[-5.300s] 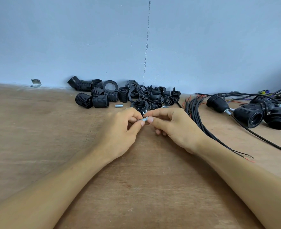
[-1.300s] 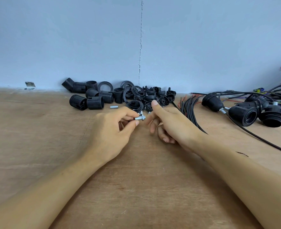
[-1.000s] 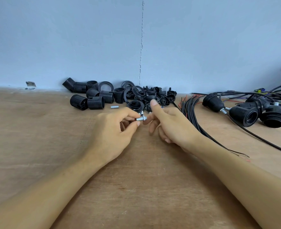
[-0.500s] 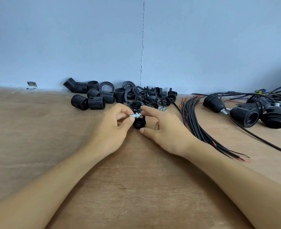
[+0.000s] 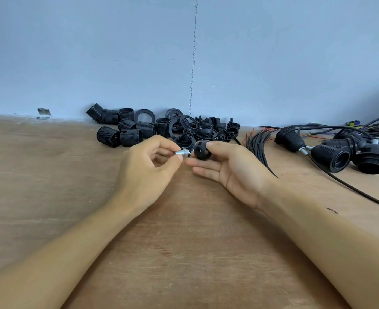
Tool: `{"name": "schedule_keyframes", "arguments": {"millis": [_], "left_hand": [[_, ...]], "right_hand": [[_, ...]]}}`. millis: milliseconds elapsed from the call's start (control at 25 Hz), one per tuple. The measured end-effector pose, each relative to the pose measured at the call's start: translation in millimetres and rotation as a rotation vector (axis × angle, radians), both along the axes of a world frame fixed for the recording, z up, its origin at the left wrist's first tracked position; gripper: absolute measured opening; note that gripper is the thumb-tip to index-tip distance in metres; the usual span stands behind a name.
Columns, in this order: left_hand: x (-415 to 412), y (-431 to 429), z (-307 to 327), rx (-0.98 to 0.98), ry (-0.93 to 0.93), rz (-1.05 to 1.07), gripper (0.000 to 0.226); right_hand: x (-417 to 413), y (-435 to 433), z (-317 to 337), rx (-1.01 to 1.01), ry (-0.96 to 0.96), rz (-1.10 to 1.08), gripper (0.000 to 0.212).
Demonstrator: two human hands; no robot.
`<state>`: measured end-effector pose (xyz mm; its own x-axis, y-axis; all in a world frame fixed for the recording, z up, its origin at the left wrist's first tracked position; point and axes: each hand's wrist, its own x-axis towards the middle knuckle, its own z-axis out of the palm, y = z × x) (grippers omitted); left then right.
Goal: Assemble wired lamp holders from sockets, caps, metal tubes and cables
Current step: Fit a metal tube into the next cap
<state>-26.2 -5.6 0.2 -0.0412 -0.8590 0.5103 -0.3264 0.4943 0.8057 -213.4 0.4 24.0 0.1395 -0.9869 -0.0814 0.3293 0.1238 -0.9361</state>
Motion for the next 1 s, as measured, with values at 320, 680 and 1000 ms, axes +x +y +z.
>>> {"name": "schedule_keyframes", "arguments": {"millis": [320,680,1000], "left_hand": [[-7.0,7.8,-0.2,-0.187,-0.089,0.060,0.023],[-6.4,9.0,1.5,-0.214,-0.113,0.056,0.022],[-4.7,5.2,-2.0,-0.136,-0.099,0.016,0.025]], "right_hand": [[2.4,3.9,-2.0,-0.041,0.067,0.041,0.025],[3.0,4.7,-3.5,-0.047,0.096,0.055,0.016],[-1.0,5.0,4.0,-0.004,0.132,0.084,0.045]]}}
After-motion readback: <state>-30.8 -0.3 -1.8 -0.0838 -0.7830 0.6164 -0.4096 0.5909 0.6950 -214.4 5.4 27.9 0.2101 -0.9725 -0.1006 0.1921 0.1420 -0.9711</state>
